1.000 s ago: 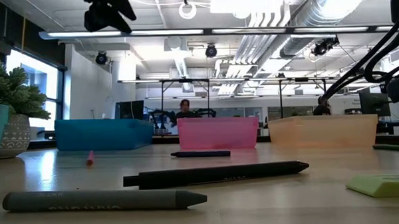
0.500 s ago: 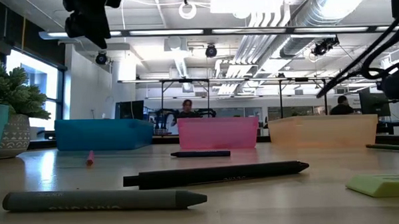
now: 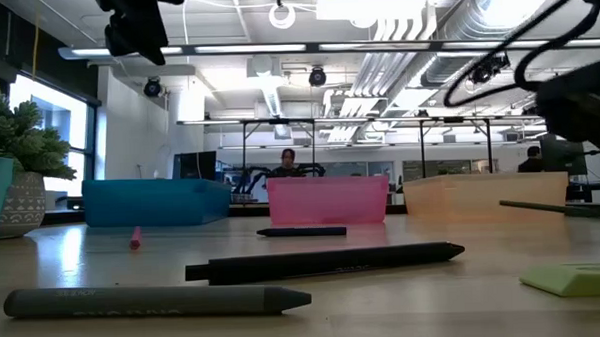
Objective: Sort crayons/erasers/pens/pencils in bins
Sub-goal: Put the green pencil into the orange bin, then put the blue crayon into the green bin
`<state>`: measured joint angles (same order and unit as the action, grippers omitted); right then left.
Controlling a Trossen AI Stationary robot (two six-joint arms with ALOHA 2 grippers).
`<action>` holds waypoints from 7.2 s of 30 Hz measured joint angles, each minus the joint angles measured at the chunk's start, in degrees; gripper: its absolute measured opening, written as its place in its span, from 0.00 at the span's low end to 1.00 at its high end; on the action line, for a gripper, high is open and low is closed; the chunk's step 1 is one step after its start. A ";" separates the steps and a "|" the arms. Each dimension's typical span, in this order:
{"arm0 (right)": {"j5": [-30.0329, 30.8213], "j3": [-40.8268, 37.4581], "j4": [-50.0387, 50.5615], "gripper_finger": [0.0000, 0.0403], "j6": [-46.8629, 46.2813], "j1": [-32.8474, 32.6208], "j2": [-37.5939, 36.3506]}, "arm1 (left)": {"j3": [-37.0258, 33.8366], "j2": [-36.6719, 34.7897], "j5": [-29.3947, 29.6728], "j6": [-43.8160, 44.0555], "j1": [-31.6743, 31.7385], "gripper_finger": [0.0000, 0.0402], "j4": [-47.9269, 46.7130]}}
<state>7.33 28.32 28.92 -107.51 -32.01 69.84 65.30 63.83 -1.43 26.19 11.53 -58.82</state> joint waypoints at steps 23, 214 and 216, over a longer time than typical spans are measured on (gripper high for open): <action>18.78 0.13 -28.27 0.01 16.27 0.42 -0.07 | -19.82 1.03 -17.80 6.67 -1.44 0.40 46.27; -5.94 32.70 34.64 0.09 90.94 80.85 16.97 | -9.14 10.45 11.96 36.18 -6.11 0.40 15.98; -5.98 32.70 33.92 0.09 89.27 80.25 14.33 | -9.14 10.45 12.00 37.49 -7.21 0.40 14.98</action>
<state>1.34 61.01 62.83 -18.24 48.24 84.17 56.16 74.28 10.57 63.68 4.32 -43.84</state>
